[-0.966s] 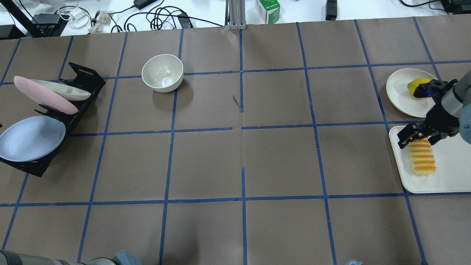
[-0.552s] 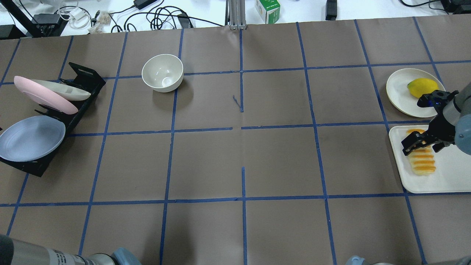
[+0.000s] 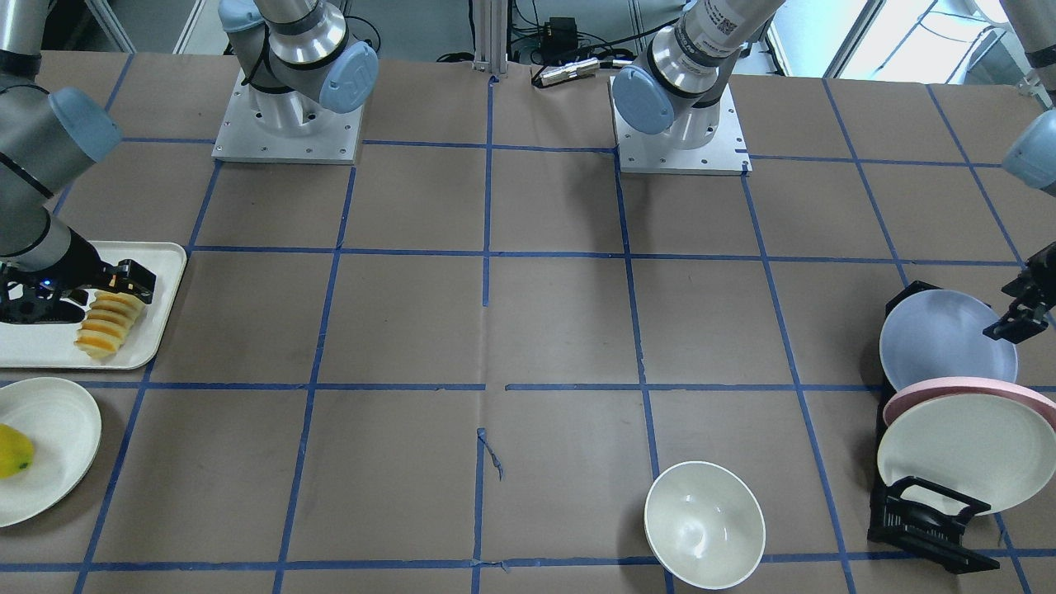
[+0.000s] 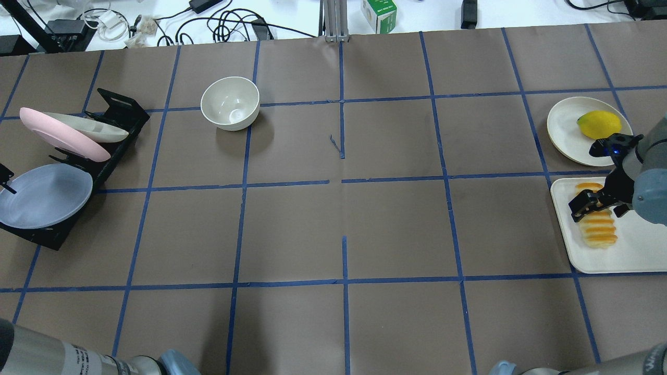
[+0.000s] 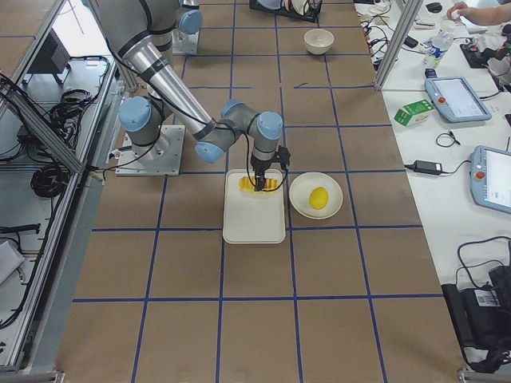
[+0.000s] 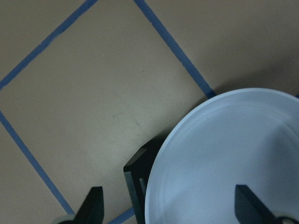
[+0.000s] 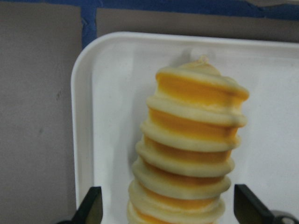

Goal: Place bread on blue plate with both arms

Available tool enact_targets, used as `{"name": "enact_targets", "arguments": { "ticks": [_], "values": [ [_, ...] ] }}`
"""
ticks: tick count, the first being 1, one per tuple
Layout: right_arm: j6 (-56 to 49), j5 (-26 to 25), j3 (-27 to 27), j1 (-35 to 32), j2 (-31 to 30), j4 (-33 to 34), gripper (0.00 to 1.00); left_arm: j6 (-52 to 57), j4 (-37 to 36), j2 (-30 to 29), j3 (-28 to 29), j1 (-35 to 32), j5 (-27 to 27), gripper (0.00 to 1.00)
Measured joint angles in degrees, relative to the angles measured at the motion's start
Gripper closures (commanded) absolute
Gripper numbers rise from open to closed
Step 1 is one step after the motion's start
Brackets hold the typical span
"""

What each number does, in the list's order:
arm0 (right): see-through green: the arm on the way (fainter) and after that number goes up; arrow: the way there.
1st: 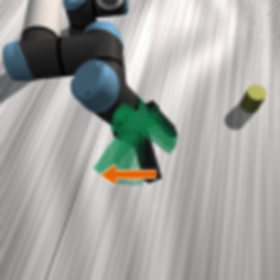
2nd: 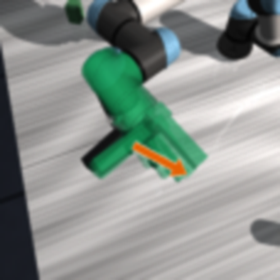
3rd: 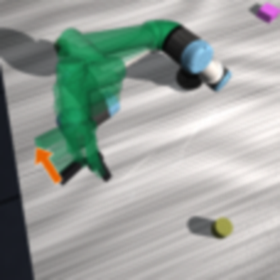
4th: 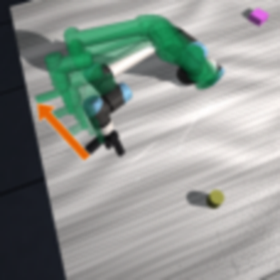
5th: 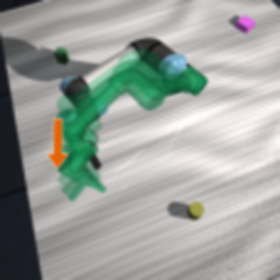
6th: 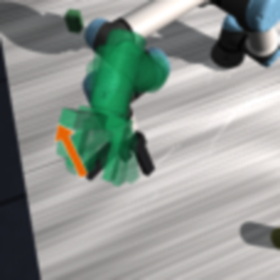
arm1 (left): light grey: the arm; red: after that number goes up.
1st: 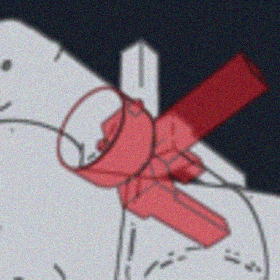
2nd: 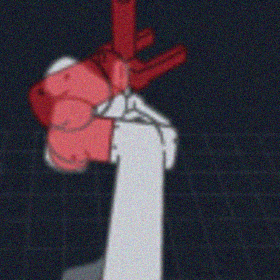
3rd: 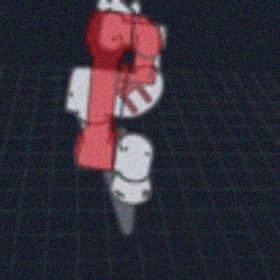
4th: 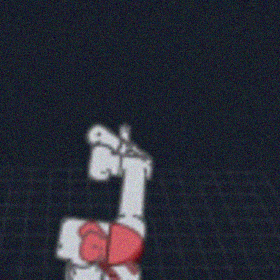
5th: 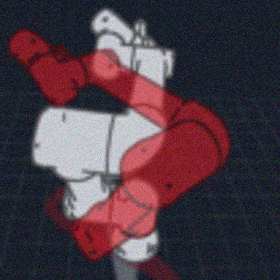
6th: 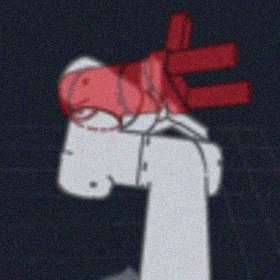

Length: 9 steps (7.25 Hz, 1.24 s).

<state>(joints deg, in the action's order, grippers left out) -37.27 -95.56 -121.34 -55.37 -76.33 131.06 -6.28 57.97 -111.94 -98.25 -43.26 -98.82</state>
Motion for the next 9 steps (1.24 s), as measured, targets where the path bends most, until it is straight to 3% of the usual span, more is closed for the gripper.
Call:
{"name": "enact_targets", "arguments": {
  "ticks": [1,2,3,4,6,9],
  "values": [
    [0.49,0.10,0.08,0.00,0.84,1.45,0.02,-0.21,0.01,-0.23,-0.36,0.16,0.02,0.60],
    [0.77,0.11,0.11,0.00,1.58,2.72,0.18,-0.28,0.01,-0.35,-1.19,0.60,0.10,0.77],
    [0.95,0.07,0.05,0.00,1.90,3.13,0.45,-0.38,-0.11,-0.42,-2.03,1.09,0.26,1.00],
    [1.05,-0.06,-0.01,-0.04,1.91,3.00,0.69,-0.58,-0.32,-0.45,-2.28,1.31,0.28,1.00],
    [1.14,-0.19,0.10,-0.07,1.56,2.68,0.89,-1.02,-0.46,-0.45,-2.17,1.39,0.37,1.00],
    [1.00,-0.02,0.13,-0.18,0.56,2.48,0.96,-1.41,0.02,0.90,-1.94,1.42,0.51,1.00]
  ]
}}
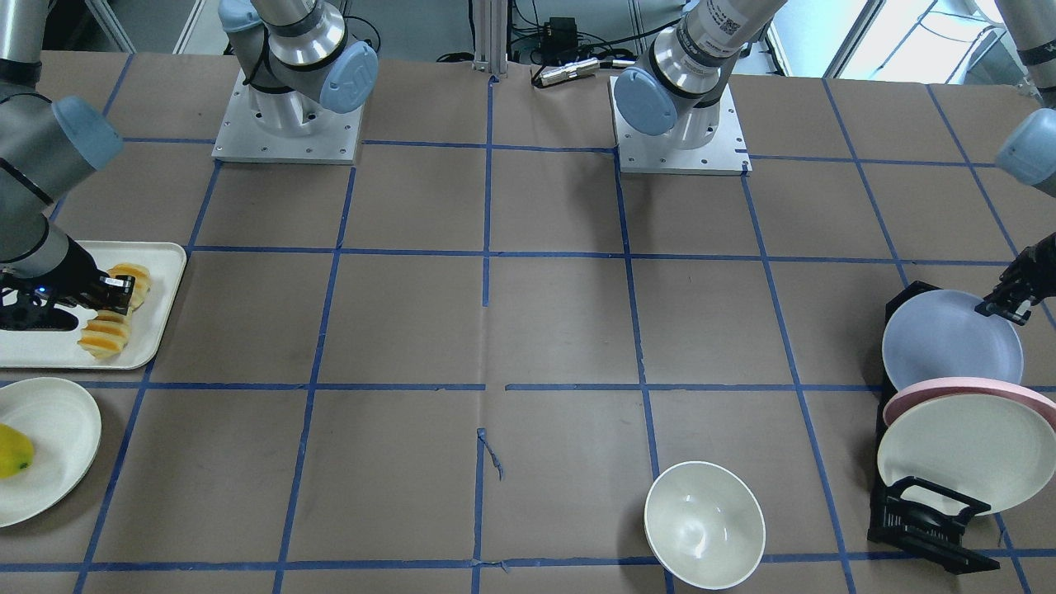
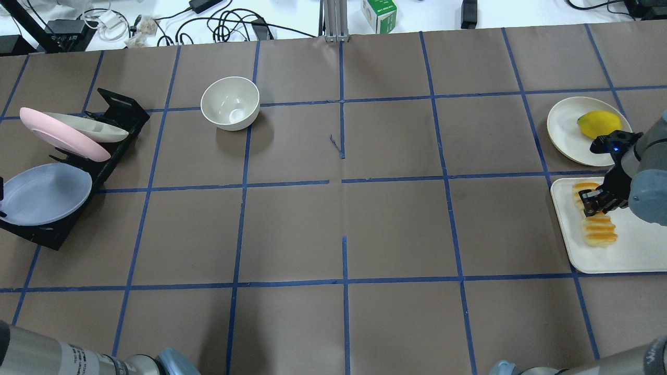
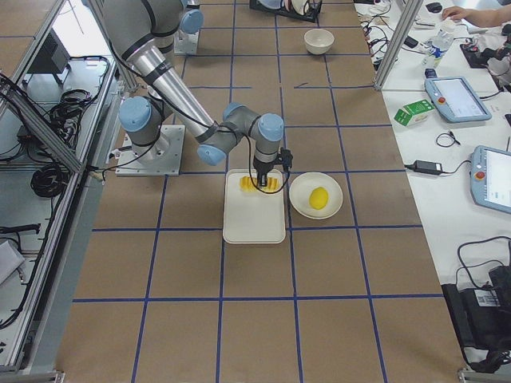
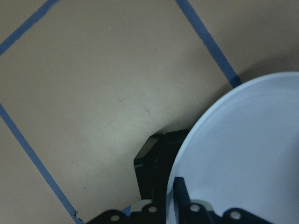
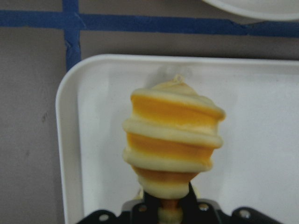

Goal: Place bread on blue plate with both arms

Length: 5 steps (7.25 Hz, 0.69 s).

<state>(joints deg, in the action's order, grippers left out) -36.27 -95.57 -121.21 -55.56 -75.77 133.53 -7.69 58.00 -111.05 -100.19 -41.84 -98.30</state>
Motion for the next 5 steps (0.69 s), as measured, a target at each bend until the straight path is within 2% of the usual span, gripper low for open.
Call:
{"name": "enact_targets", "arguments": {
  "ticks": [3,5],
  "values": [
    [0.04,0.87,-0.03,-0.30,-1.66,-0.99,0.99,0.89,3.68,2.93,0.46,0.07,-0.12,1.00],
    [-0.11,1.10,-0.05,-0.44,-3.14,-2.11,1.00,2.51,14.14,7.19,2.27,0.01,-0.09,1.00]
  ]
}}
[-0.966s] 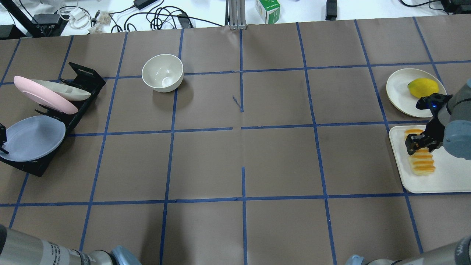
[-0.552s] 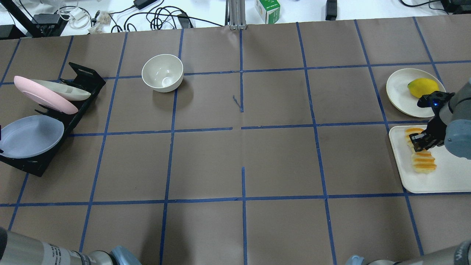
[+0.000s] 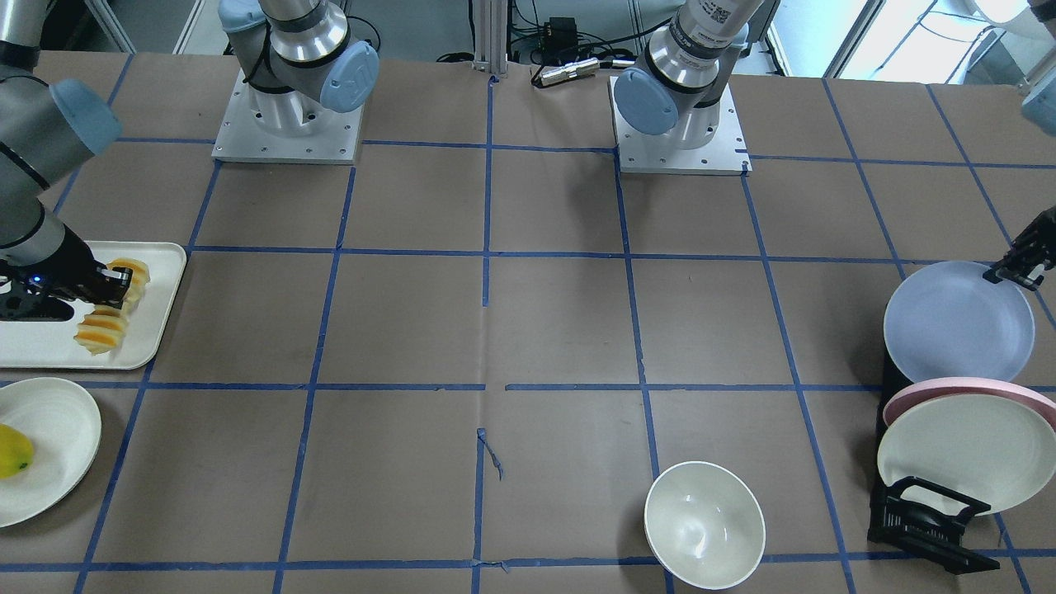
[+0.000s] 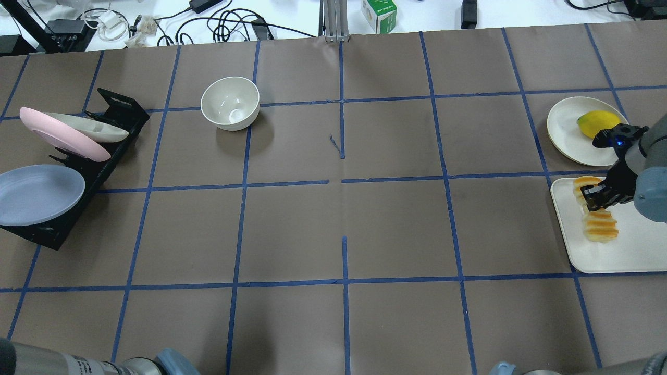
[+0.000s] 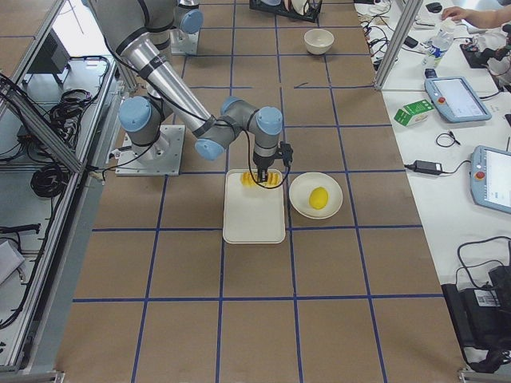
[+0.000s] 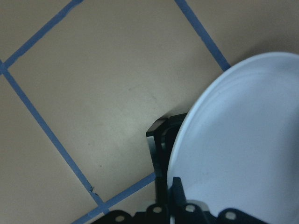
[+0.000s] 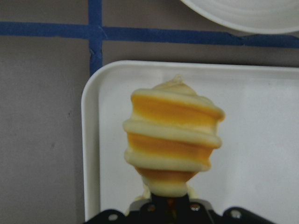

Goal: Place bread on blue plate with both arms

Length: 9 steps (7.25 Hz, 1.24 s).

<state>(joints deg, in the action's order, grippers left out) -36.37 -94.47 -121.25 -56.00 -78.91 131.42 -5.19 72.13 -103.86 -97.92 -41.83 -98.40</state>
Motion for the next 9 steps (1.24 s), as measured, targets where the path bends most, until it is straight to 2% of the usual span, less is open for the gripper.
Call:
{"name": "enact_targets", "arguments": {
  "ticks": [2,3,5,7,9],
  "values": [
    [0.27,0.08,0.07,-0.35,-1.24,-1.91,1.00,1.59,14.12,4.98,3.35,-1.77,0.70,1.00],
    [0.38,0.06,0.54,-0.89,-2.16,-3.04,1.00,2.51,18.59,7.05,3.95,-4.66,3.15,1.00],
    [0.50,-0.15,3.92,-2.99,-4.77,-8.23,1.00,3.25,21.18,9.65,3.61,-14.28,8.19,1.00],
    [1.67,0.14,9.87,-5.64,-5.38,-15.55,1.00,3.27,12.69,8.48,2.52,-27.71,11.55,1.00],
    [8.41,1.85,16.14,-12.67,-5.56,-23.50,1.00,2.74,-1.96,5.29,-1.35,-39.87,16.71,1.00]
  ]
}}
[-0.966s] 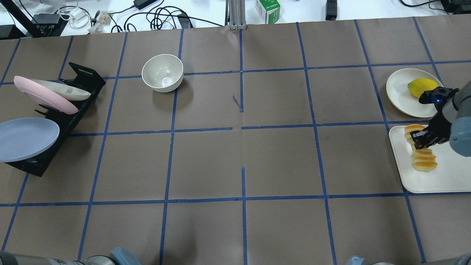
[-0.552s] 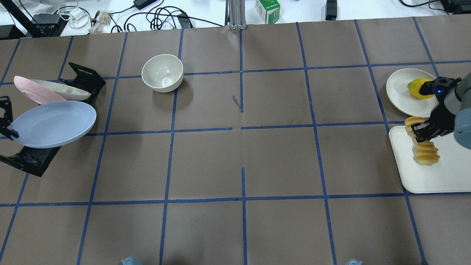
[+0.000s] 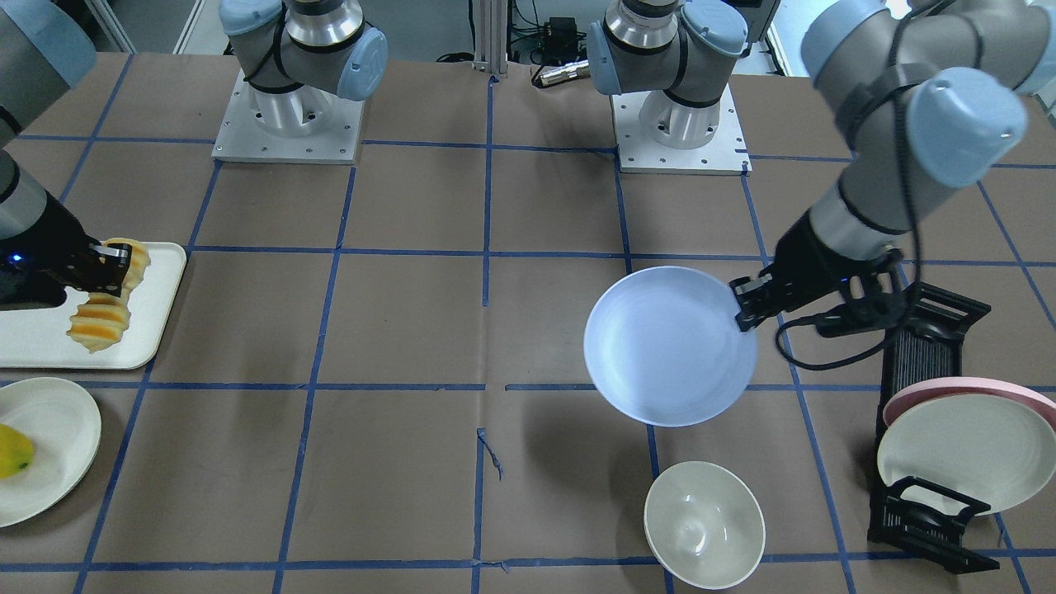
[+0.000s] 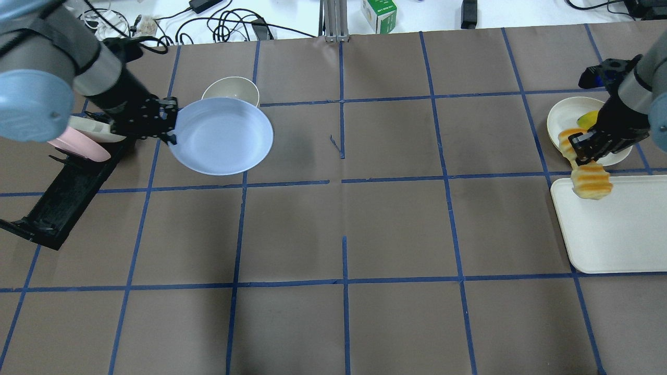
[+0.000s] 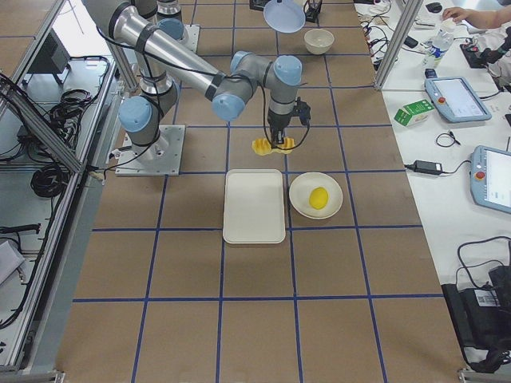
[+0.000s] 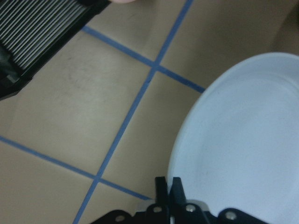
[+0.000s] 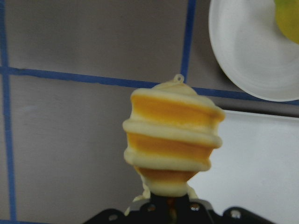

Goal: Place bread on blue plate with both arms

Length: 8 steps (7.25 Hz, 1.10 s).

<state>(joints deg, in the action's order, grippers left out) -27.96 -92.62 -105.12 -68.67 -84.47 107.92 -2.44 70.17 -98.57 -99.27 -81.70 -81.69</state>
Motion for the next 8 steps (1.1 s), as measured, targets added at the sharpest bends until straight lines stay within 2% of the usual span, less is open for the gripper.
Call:
{"name": "enact_targets", "arguments": {
  "ticks": [2,4,5,6,7,8],
  "values": [
    [5.68,5.58,3.85,-6.95,0.64,-4.43,1.00,-2.15,-12.79,-4.75,-4.74,-7.32,3.03,1.00],
    [13.17,7.81,4.65,-14.27,1.84,-4.81,1.00,-6.22,-19.78,-9.95,-6.89,-11.45,10.00,1.00],
    [16.77,8.12,4.62,-17.13,2.35,-4.75,1.00,-7.02,-21.00,-11.68,-7.23,-12.43,11.50,0.81],
    [19.70,8.35,4.52,-19.72,2.97,-4.03,1.00,-6.82,-21.82,-13.08,-7.38,-12.93,11.86,0.78],
    [22.39,8.76,4.39,-22.18,3.63,-2.23,1.00,-6.47,-22.37,-14.26,-7.55,-13.12,11.86,0.01],
    [24.90,9.96,4.29,-24.16,4.56,-0.09,1.00,-6.33,-22.66,-15.23,-7.68,-13.22,11.84,0.00]
  ]
}}
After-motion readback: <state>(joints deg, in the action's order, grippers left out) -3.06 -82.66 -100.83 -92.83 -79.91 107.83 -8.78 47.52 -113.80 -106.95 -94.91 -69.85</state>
